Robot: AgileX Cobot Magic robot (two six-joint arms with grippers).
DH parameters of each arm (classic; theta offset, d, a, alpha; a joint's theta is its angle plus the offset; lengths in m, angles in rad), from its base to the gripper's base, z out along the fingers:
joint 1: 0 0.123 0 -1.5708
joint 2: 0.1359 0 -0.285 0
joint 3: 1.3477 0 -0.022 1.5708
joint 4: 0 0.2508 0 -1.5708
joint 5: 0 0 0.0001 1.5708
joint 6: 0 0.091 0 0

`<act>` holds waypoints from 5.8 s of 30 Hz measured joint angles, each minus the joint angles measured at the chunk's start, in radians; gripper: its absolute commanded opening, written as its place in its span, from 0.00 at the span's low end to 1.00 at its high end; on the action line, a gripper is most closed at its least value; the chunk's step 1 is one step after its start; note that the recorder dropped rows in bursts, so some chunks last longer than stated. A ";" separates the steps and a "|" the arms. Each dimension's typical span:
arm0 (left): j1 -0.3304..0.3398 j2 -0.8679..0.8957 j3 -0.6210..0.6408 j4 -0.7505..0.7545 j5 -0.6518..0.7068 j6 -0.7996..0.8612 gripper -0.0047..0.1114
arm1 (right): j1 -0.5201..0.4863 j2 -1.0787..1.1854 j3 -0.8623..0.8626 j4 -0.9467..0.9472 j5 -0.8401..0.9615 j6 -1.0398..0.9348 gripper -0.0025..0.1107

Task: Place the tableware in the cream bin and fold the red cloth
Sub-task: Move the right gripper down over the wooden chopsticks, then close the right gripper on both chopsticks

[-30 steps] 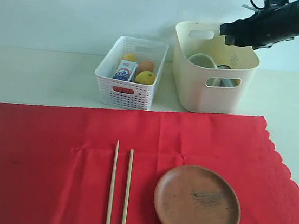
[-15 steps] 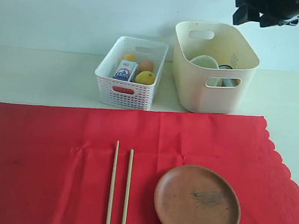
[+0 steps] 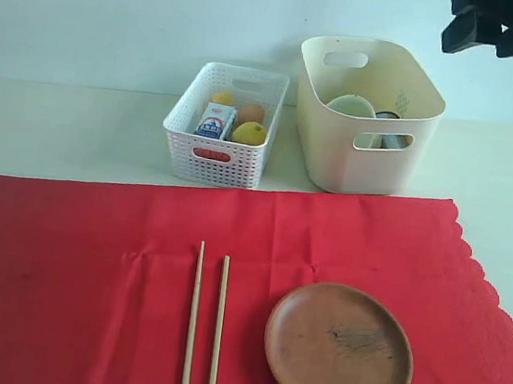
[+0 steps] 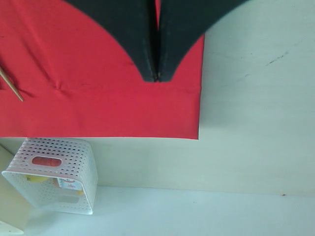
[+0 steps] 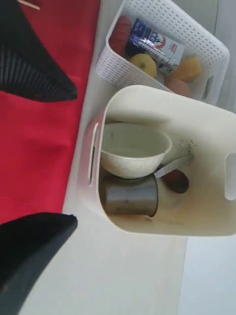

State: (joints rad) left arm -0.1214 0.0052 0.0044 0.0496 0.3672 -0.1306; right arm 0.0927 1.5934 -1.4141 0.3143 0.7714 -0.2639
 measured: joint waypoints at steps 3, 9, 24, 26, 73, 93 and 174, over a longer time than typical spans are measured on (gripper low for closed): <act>0.000 0.000 0.000 0.000 0.000 0.000 0.04 | 0.000 -0.042 0.064 0.000 0.000 0.000 0.57; 0.000 0.000 0.000 0.000 0.000 0.000 0.04 | 0.000 -0.096 0.183 0.000 -0.006 -0.004 0.57; 0.000 0.000 0.000 0.000 0.000 0.000 0.04 | 0.173 -0.097 0.338 0.037 -0.077 -0.171 0.57; 0.000 0.000 0.000 0.000 0.000 0.000 0.04 | 0.212 -0.076 0.338 0.038 -0.077 -0.196 0.57; 0.000 0.000 0.000 0.000 0.000 0.000 0.04 | 0.707 0.231 0.321 -0.108 -0.067 0.264 0.73; 0.000 0.000 0.000 0.000 0.000 0.000 0.04 | 0.807 0.481 0.122 -0.239 -0.005 0.723 0.60; 0.000 0.000 0.000 0.000 0.000 0.000 0.04 | 0.848 0.467 0.119 -0.194 0.034 0.630 0.46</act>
State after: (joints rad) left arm -0.1214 0.0052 0.0044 0.0496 0.3672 -0.1306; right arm 0.9411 2.0605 -1.2951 0.1203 0.8053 0.3662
